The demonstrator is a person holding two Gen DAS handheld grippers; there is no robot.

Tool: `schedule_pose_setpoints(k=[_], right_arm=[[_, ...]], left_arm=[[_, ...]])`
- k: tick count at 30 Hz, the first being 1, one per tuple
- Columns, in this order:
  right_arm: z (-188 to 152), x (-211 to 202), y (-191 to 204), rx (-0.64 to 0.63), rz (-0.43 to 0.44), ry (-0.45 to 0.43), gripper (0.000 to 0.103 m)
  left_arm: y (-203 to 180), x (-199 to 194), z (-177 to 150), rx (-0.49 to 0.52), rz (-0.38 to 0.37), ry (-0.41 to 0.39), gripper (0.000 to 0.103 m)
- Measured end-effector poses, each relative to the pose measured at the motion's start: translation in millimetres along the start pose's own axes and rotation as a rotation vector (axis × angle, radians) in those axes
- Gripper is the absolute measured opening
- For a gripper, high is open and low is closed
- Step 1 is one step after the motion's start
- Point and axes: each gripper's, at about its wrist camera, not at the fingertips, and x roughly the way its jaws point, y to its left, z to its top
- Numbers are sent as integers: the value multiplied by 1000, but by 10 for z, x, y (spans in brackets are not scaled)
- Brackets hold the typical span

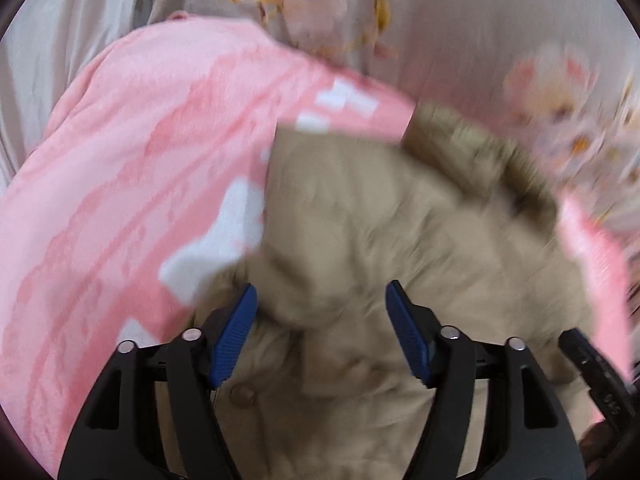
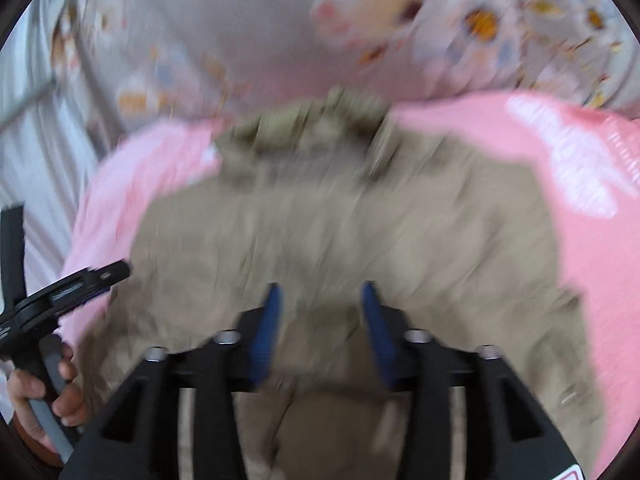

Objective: Fold large clothes

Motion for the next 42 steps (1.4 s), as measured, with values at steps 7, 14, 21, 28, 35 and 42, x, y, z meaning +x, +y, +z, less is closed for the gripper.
schedule_pose_setpoints(k=[7, 14, 21, 28, 35, 42], right_arm=[[643, 476, -476, 260, 78, 28, 57], [688, 1104, -524, 290, 111, 113, 12], [630, 1081, -440, 105, -36, 59, 4], [495, 1304, -495, 72, -75, 98, 2], [455, 1351, -490, 47, -93, 90, 0], [456, 1383, -476, 44, -95, 91, 0]], left_arm=[[-555, 293, 706, -76, -188, 32, 87], [-849, 1164, 803, -123, -247, 252, 52], [-743, 1260, 567, -2, -183, 240, 12], [-786, 1310, 290, 148, -117, 116, 13], [-802, 1339, 214, 169, -106, 74, 13], [-863, 1338, 180, 196, -80, 61, 14]])
